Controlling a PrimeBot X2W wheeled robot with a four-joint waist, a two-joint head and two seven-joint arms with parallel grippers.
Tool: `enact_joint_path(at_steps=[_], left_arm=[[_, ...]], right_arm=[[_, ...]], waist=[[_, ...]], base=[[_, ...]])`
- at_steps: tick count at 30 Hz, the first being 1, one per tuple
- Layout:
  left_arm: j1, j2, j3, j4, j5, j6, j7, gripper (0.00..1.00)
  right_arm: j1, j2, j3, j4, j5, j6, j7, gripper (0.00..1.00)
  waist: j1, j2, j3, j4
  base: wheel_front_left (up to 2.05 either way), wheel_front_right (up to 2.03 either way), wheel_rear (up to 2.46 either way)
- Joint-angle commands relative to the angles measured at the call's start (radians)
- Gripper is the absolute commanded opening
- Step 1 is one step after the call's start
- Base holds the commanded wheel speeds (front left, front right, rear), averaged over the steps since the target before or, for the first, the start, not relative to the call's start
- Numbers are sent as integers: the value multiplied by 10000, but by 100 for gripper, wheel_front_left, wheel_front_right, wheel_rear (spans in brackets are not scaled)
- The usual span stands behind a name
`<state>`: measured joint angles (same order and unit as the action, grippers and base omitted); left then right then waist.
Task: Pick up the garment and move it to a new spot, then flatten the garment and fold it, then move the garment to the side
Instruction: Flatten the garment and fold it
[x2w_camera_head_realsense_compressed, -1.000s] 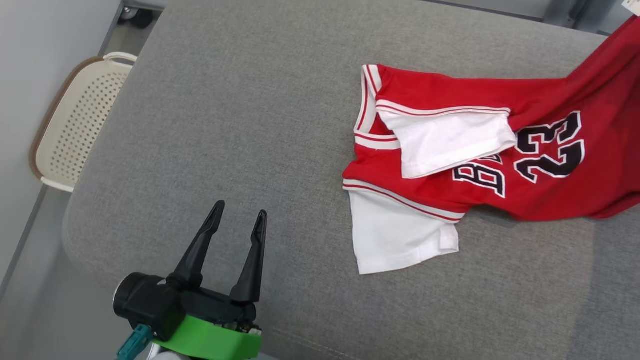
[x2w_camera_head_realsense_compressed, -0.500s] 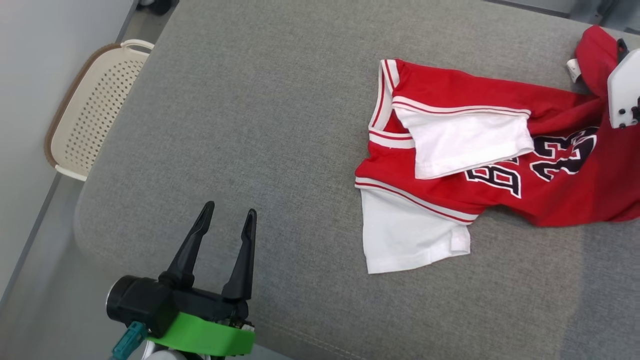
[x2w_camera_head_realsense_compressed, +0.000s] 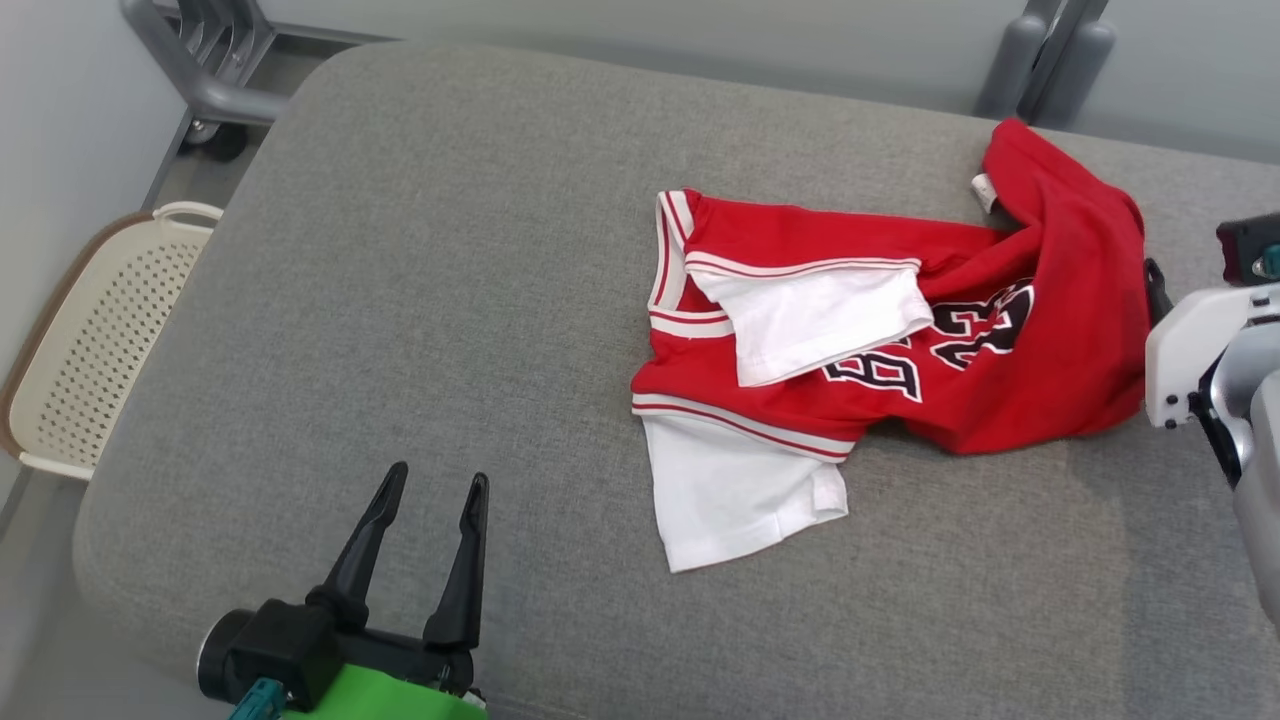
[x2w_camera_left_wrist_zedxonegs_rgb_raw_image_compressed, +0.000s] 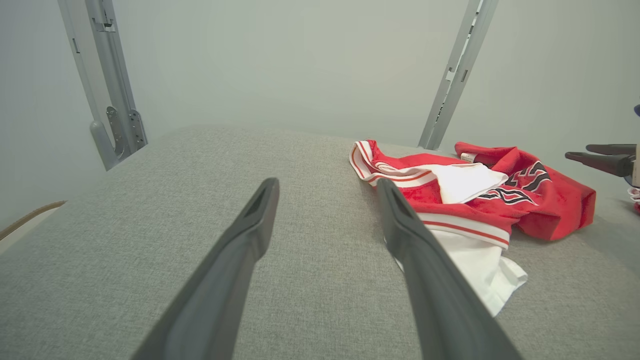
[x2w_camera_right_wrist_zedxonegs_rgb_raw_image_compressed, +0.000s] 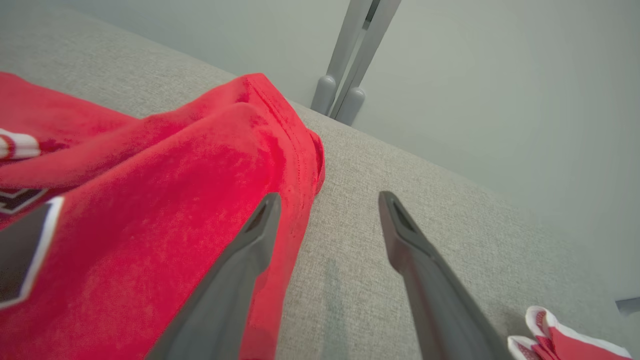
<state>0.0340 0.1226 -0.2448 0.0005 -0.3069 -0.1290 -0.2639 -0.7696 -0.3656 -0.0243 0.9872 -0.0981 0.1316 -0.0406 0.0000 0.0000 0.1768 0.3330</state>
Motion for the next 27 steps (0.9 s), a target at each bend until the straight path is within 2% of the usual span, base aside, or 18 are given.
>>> enact_joint_path(at_steps=[1,4,8,15,20,27], left_arm=[[182,107,26,33,55,-24,-4,100],[346,159,42,117,104,-24,-4,100],[459,153,116,151,131,-24,-4,100],[587,127,178,193,215,-24,-4,100],[595,171,130,202,218,-24,-4,100],[485,256,64,195,210,-24,-4,100]], right_arm=[[451,35,-35,-259,176,-19,-117,100],[1470,199,-276,-1031,531,-19,-184,100],[2836,728,-830,-2462,745,-17,-278,100],[4867,2341,-1787,-4548,798,-17,30,100],[5502,2928,-2023,-5261,899,-17,288,100],[5544,3131,-2367,-5495,817,-17,460,100]], waist=[[0,0,-641,-556],[0,0,-856,-732],[0,0,-1004,-938],[0,0,-1121,-1118],[0,0,-1094,-1095],[0,0,-929,-917]], base=[[0,0,0],[0,0,0],[0,0,0],[0,0,0],[0,0,0],[0,0,0]])
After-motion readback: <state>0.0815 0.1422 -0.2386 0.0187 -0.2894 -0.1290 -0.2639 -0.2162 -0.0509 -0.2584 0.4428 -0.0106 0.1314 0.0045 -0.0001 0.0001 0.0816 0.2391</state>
